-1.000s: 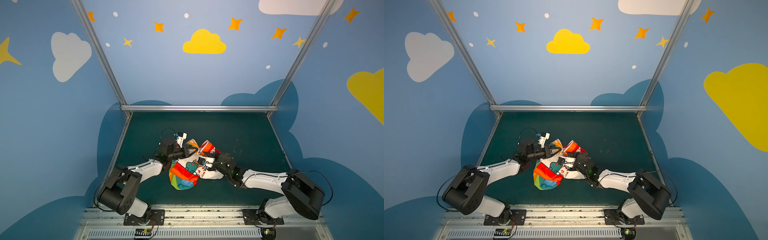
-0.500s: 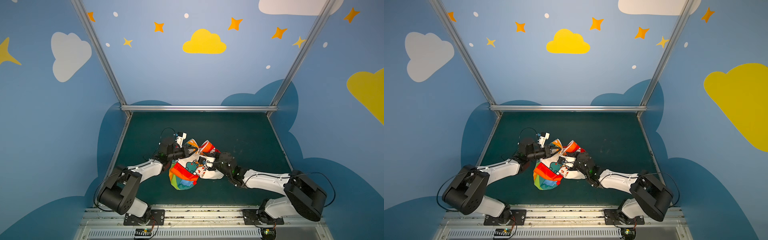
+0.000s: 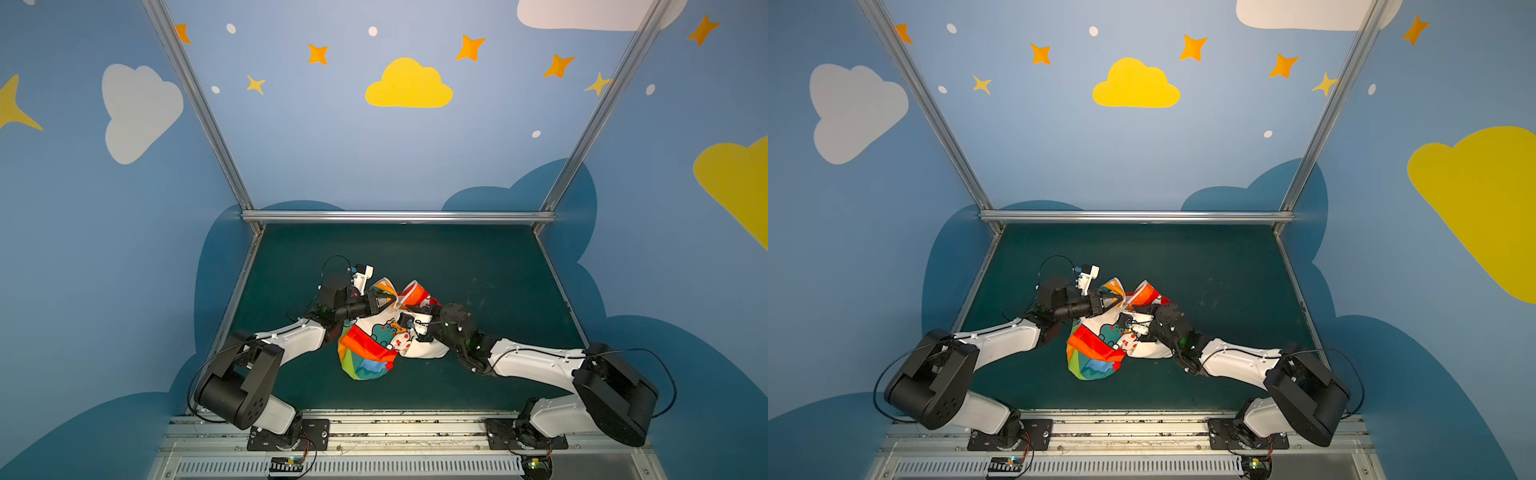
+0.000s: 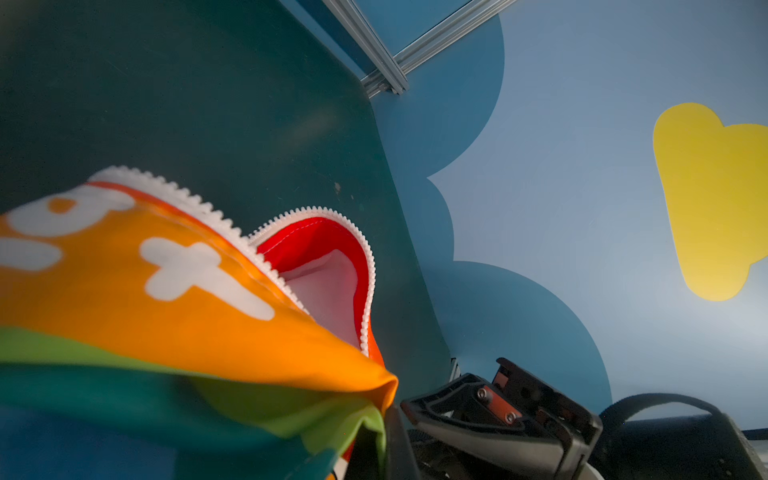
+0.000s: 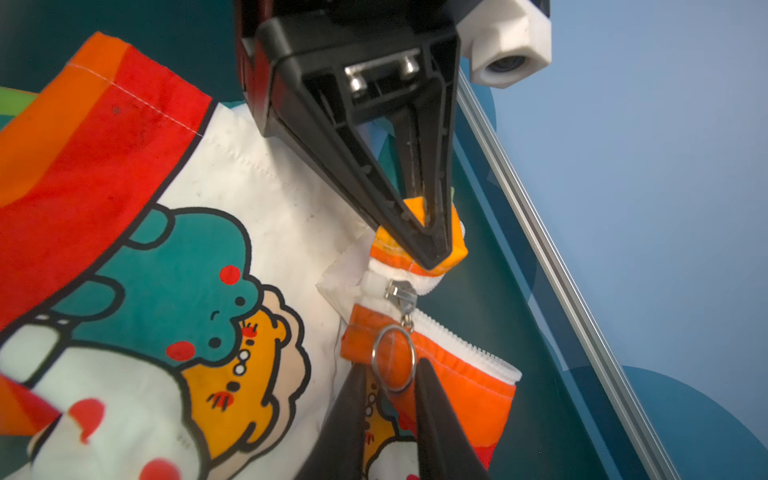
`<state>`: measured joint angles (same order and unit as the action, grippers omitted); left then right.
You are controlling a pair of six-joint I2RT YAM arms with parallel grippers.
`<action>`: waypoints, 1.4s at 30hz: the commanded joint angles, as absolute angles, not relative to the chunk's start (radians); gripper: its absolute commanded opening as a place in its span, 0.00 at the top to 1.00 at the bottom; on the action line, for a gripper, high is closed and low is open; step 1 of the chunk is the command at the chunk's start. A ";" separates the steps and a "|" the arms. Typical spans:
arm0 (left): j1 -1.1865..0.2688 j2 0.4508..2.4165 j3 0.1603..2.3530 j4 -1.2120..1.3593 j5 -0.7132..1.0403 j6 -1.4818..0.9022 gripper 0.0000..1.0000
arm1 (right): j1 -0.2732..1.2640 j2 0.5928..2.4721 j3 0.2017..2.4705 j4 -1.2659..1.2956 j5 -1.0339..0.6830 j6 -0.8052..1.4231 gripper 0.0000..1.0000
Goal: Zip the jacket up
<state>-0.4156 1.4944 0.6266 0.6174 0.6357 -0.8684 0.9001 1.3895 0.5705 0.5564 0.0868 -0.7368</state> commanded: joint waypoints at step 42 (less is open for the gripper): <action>-0.425 1.502 0.643 0.603 0.637 -0.865 0.97 | 0.884 1.385 0.626 0.517 0.043 -0.686 0.90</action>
<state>-0.4221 1.4982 0.6266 0.6167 0.6327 -0.8684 0.8898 1.3720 0.5919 0.5243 0.0628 -0.7090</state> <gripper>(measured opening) 0.048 0.104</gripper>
